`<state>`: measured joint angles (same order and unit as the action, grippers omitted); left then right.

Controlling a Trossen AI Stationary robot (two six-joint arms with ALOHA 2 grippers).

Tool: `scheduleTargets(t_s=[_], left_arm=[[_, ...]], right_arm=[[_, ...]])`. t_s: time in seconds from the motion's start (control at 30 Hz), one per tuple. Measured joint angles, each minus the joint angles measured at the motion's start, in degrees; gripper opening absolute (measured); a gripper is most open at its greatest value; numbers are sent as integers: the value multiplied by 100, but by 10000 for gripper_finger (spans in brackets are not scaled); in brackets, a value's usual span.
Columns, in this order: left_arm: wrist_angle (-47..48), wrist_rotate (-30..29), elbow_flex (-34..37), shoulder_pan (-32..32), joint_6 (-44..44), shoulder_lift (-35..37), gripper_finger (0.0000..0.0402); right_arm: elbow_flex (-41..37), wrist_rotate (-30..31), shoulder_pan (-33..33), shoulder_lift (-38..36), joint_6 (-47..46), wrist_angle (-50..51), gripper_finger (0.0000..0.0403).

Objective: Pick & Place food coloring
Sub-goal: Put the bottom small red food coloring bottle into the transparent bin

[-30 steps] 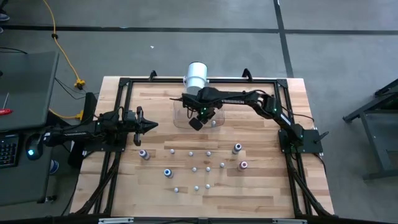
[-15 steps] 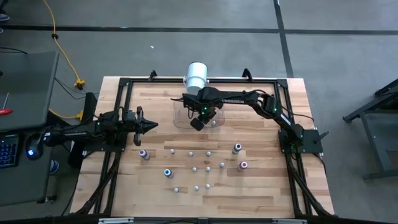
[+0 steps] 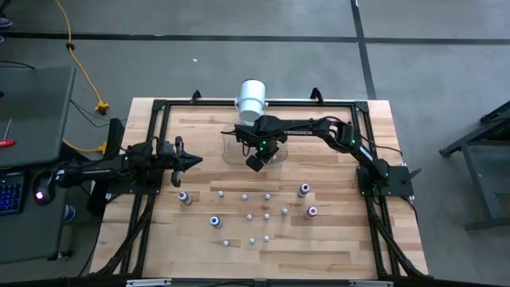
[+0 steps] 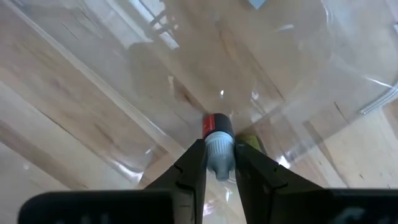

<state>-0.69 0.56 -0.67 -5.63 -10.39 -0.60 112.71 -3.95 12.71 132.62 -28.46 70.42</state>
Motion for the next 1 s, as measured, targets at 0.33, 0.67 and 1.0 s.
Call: scheduleTargets(t_s=[0.33, 0.67, 1.0], left_arm=[[0, 0, 0, 2, -2, 0, 1], [1, 1, 0, 1, -2, 0, 1], [0, 1, 0, 1, -2, -1, 1]], right_arm=[[0, 18, -7, 0, 13, -1, 70], [11, 34, -9, 0, 41, 12, 72], [0, 76, -7, -171, 107, 18, 73]])
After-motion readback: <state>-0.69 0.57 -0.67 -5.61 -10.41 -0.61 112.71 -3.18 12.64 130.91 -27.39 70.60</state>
